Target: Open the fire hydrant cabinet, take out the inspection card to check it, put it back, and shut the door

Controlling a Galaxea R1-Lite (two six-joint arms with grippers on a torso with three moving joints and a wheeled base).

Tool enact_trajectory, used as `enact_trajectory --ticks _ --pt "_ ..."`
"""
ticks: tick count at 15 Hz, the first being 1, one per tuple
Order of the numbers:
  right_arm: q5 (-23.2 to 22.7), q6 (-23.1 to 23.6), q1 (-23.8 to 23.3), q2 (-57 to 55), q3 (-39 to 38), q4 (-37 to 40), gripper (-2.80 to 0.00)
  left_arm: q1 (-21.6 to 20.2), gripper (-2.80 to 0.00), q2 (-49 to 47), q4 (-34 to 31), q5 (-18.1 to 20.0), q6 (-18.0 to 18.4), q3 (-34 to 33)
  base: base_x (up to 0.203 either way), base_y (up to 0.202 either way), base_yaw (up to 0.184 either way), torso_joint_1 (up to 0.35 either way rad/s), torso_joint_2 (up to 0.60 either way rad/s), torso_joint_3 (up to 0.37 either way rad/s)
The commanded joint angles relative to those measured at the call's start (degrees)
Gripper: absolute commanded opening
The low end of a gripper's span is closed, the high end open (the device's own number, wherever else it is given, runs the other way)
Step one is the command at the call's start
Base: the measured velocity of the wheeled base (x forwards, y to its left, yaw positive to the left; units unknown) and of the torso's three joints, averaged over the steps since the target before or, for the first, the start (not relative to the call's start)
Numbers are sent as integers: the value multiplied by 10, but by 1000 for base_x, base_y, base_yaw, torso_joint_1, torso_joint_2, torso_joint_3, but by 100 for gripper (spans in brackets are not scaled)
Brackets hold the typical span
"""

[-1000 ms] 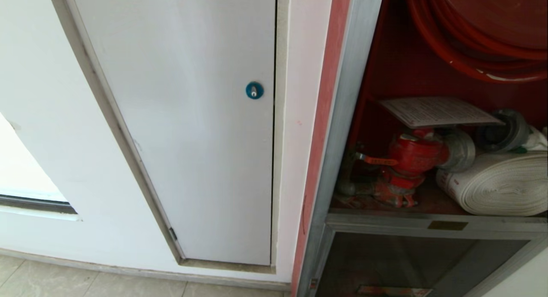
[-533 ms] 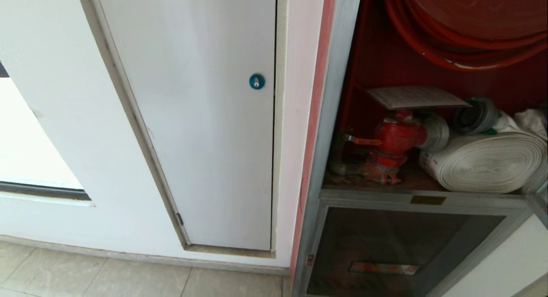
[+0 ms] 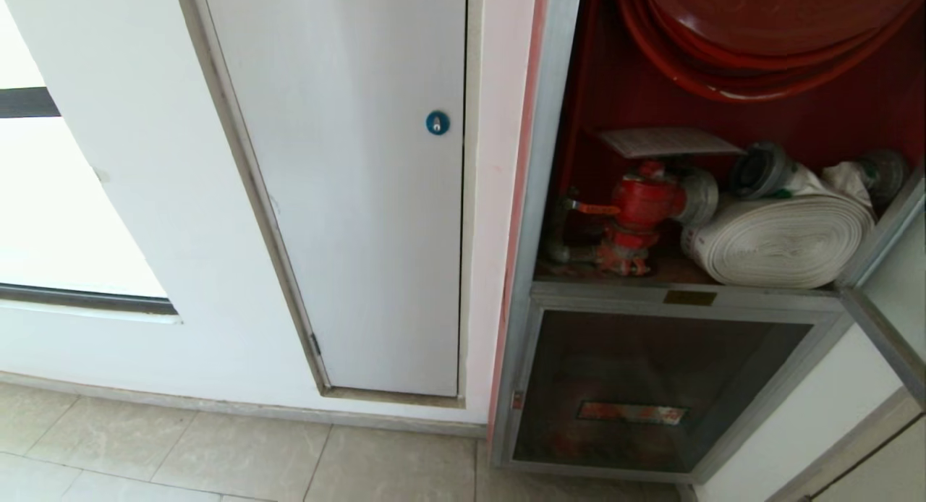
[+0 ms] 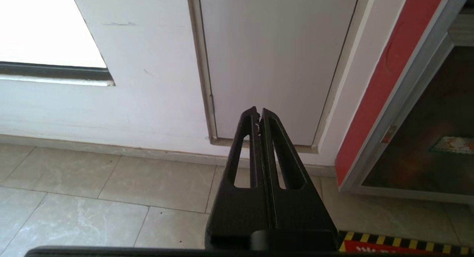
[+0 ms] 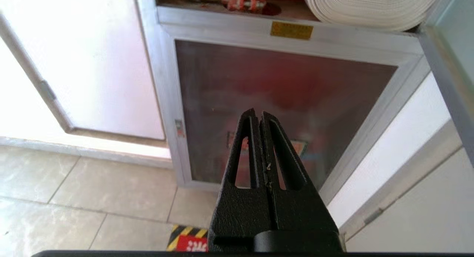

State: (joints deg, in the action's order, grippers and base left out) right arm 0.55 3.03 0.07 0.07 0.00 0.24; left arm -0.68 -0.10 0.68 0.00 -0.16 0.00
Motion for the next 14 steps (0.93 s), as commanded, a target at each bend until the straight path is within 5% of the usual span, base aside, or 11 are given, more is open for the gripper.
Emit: enact_trajectory --ticks 1,11,14 --pt "0 0 0 -1 0 0 -280 0 -280 -1 0 0 0 -3 -196 0 2 1 2 2" --pt "0 0 0 -1 0 0 -280 0 -280 -1 0 0 0 -3 -197 0 0 4 1 3" --pt "0 0 0 -1 0 0 -280 0 -280 -1 0 0 0 -3 -69 0 0 -6 -3 4"
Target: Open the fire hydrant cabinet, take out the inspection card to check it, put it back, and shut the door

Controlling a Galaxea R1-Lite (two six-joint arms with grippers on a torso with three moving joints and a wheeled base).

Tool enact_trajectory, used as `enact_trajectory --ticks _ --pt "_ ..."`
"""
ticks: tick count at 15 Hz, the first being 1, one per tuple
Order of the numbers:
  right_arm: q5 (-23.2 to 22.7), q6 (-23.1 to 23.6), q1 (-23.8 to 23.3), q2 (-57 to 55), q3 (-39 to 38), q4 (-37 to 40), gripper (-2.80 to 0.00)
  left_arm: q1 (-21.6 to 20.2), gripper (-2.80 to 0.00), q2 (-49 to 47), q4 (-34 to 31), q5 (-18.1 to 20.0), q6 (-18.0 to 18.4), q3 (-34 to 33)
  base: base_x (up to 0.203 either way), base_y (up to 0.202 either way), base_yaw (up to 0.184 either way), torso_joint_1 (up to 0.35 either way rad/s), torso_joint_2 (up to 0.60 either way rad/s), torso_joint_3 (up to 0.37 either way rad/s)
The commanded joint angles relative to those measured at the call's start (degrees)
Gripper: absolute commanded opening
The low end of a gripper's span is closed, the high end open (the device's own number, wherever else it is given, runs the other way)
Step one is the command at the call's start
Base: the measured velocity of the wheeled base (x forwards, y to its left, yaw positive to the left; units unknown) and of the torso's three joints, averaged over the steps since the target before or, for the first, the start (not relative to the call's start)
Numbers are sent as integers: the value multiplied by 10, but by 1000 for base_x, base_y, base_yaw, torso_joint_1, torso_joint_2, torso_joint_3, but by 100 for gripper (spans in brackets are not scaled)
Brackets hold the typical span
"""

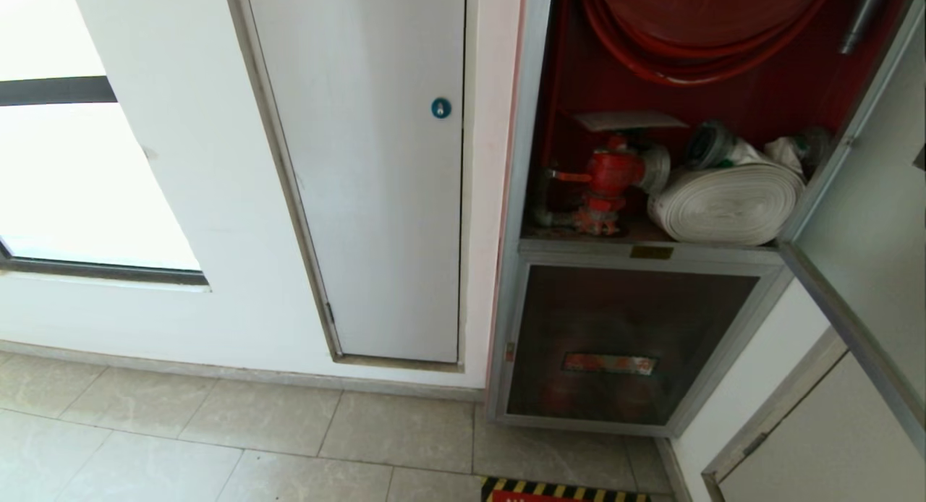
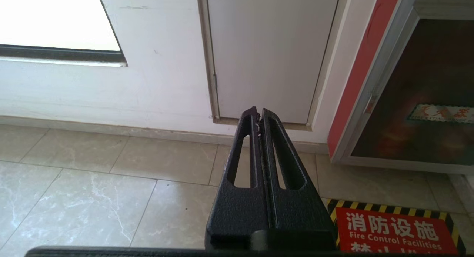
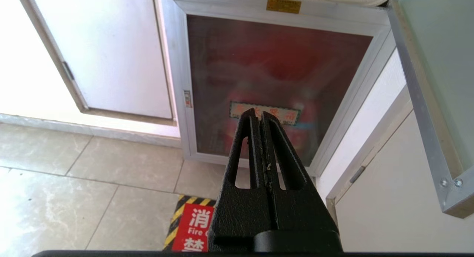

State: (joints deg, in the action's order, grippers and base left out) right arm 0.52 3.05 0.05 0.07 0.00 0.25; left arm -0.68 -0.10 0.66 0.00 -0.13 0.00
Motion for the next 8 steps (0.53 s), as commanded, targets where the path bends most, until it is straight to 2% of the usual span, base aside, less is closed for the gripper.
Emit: enact_trajectory --ticks 1,8 --pt "0 0 0 -1 0 0 -280 0 -280 -1 0 0 0 -3 0 0 0 31 7 -7" --pt "0 0 0 -1 0 0 -280 0 -280 -1 0 0 0 -3 0 0 0 0 0 0"
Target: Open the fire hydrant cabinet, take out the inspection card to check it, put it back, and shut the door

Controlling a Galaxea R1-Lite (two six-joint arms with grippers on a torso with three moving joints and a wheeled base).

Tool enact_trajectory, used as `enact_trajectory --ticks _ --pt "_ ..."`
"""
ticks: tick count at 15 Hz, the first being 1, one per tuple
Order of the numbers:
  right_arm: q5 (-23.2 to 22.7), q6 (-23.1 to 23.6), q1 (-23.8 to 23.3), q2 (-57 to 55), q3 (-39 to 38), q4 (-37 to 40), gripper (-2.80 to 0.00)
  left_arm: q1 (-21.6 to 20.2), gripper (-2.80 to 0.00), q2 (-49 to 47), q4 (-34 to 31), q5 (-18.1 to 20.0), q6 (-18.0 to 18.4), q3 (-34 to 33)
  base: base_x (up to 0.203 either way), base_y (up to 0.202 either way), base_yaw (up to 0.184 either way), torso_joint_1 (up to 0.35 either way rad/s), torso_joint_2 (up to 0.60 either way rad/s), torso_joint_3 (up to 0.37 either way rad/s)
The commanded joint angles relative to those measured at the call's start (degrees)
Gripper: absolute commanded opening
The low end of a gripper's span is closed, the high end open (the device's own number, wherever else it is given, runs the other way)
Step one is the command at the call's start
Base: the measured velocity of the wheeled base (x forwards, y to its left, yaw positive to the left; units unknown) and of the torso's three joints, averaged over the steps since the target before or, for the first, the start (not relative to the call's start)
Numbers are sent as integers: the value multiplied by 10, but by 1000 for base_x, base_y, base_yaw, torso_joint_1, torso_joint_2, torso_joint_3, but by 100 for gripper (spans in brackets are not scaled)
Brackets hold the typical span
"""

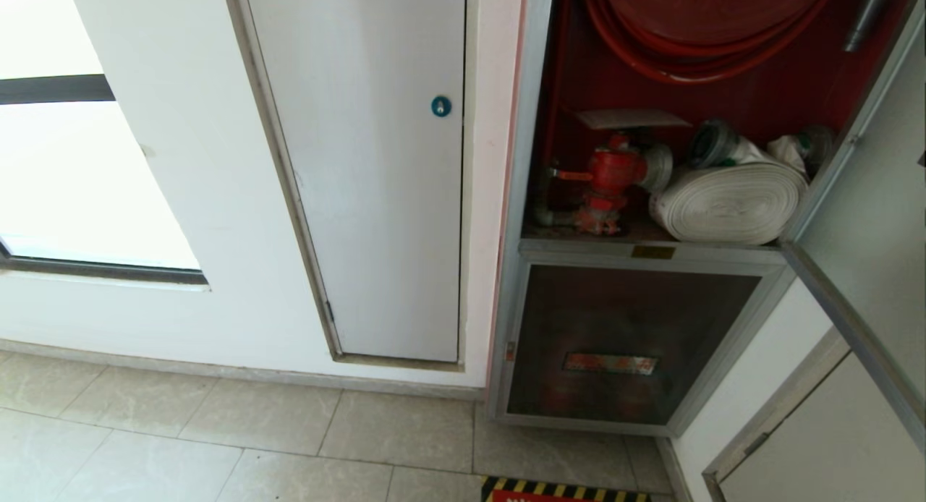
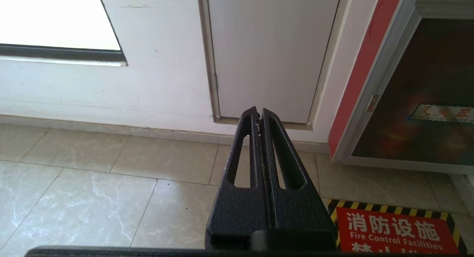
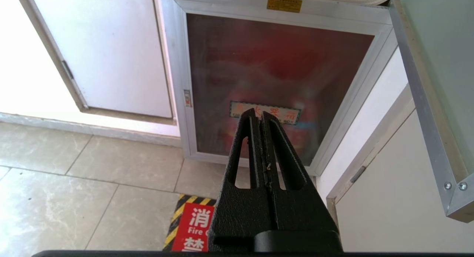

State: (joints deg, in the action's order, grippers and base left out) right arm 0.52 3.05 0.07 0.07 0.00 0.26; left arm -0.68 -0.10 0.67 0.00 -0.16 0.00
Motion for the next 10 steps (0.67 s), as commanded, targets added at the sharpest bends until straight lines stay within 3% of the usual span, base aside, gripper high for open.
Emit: enact_trajectory --ticks 1,10 --pt "0 0 0 -1 0 0 -280 0 -280 -1 0 0 0 -3 0 0 0 0 0 0" --pt "0 0 0 -1 0 0 -280 0 -280 -1 0 0 0 -3 0 0 0 0 0 0"
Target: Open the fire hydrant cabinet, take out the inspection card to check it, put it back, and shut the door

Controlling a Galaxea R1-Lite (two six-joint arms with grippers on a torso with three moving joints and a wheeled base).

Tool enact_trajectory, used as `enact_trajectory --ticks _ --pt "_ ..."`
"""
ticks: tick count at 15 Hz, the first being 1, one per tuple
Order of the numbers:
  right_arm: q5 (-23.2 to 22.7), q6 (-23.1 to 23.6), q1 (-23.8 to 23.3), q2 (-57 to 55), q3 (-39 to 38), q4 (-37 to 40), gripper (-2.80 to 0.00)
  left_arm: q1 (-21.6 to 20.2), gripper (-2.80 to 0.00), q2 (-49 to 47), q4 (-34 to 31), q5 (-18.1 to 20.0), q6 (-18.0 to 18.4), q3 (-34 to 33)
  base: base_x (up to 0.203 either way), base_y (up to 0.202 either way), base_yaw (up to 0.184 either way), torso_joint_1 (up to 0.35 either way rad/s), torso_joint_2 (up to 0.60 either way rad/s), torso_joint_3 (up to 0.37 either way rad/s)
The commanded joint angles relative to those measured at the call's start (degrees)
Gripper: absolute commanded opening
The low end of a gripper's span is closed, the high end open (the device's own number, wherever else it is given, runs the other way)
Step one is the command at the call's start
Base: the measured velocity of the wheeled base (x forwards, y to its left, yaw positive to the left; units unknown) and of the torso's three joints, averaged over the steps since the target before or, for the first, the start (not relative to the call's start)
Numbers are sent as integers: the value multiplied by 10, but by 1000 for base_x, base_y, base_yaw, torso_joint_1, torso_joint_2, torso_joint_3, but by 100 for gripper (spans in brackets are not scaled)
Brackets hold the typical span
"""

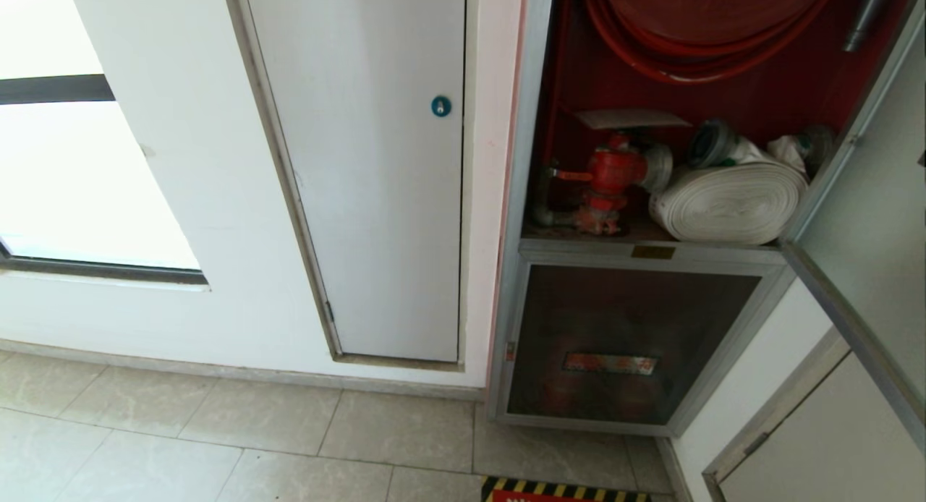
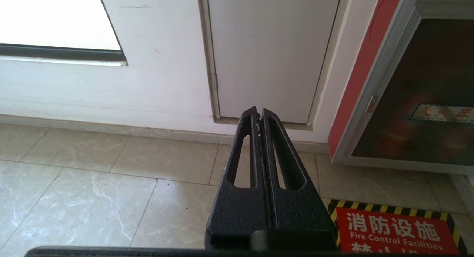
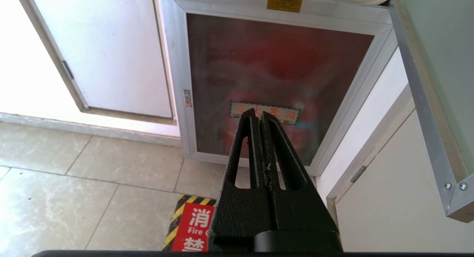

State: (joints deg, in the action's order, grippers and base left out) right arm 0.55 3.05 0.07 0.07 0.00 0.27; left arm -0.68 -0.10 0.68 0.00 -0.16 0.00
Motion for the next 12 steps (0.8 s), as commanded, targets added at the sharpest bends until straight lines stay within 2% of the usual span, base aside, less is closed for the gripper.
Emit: enact_trajectory --ticks 1,12 --pt "0 0 0 -1 0 0 -280 0 -280 -1 0 0 0 -3 0 0 0 0 0 0" --pt "-11 -1 0 -1 2 2 -280 0 -280 -1 0 0 0 -3 0 0 0 0 0 0"
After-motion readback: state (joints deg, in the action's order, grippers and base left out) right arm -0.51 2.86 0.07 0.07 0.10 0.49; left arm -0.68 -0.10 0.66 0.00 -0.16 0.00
